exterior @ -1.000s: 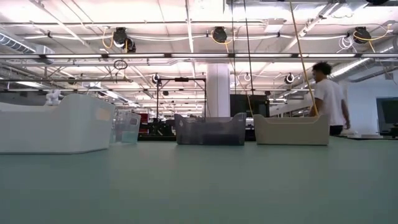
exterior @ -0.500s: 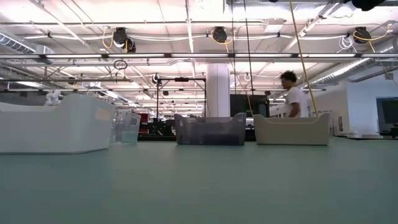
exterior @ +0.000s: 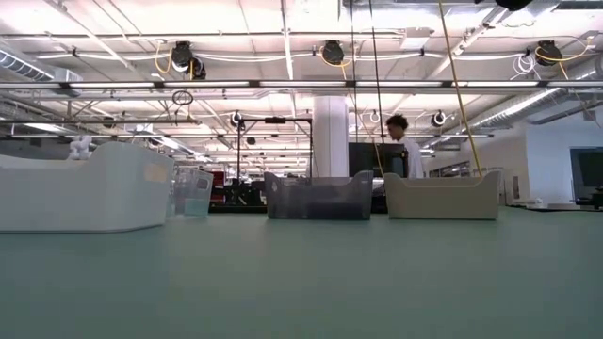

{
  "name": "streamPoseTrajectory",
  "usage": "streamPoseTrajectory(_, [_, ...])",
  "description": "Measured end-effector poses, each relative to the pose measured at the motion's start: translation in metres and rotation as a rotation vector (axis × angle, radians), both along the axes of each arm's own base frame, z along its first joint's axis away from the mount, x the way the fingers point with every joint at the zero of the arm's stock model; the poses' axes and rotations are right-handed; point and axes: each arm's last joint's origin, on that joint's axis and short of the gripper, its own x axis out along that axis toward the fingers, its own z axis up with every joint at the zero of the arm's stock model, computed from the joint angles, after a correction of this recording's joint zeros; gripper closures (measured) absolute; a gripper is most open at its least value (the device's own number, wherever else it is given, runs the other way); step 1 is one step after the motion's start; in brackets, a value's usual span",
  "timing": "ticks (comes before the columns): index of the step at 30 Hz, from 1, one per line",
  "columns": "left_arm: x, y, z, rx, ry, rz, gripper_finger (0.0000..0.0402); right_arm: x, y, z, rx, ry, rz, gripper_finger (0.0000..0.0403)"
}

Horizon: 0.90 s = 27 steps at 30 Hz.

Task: Sort & place blocks by color
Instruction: Put the brown block into the white bin

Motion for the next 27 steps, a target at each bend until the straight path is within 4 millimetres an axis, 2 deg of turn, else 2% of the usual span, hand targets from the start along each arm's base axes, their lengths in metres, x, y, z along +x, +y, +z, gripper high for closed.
streamPoseTrajectory(3, [0.0,0.0,0.0,0.008,0.003,0.002,0.01,0.002,0.0,-0.003,-0.001,0.012,0.001,0.0292])
streamPoseTrajectory(6, [0.0,0.0,0.0,0.032,0.004,0.002,0.013,0.003,0.0,-0.003,-0.001,0.014,0.0,0.0292])
streamPoseTrajectory(9, [0.0,0.0,0.0,0.056,0.005,-0.011,0.0186,0.003,0.0,-0.003,0.0,0.015,-0.004,0.0292])
streamPoseTrajectory(12, [0.0,0.002,0.0,0.075,0.003,-0.031,0.0261,0.003,0.0,-0.003,0.002,0.015,-0.012,0.0289])
streamPoseTrajectory(13, [0.0,0.004,0.0,0.079,0.002,-0.039,0.0273,0.003,0.0,-0.003,0.003,0.015,-0.013,0.0281])
streamPoseTrajectory(20, [0.001,0.013,0.0,0.041,-0.004,-0.066,0.0272,-0.001,-0.003,-0.005,0.046,0.097,-0.074,0.0194])
streamPoseTrajectory(27, [-0.003,0.02,0.006,0.033,-0.018,-0.05,0.0272,-0.024,-0.015,-0.007,0.112,0.321,-0.188,0.0142])
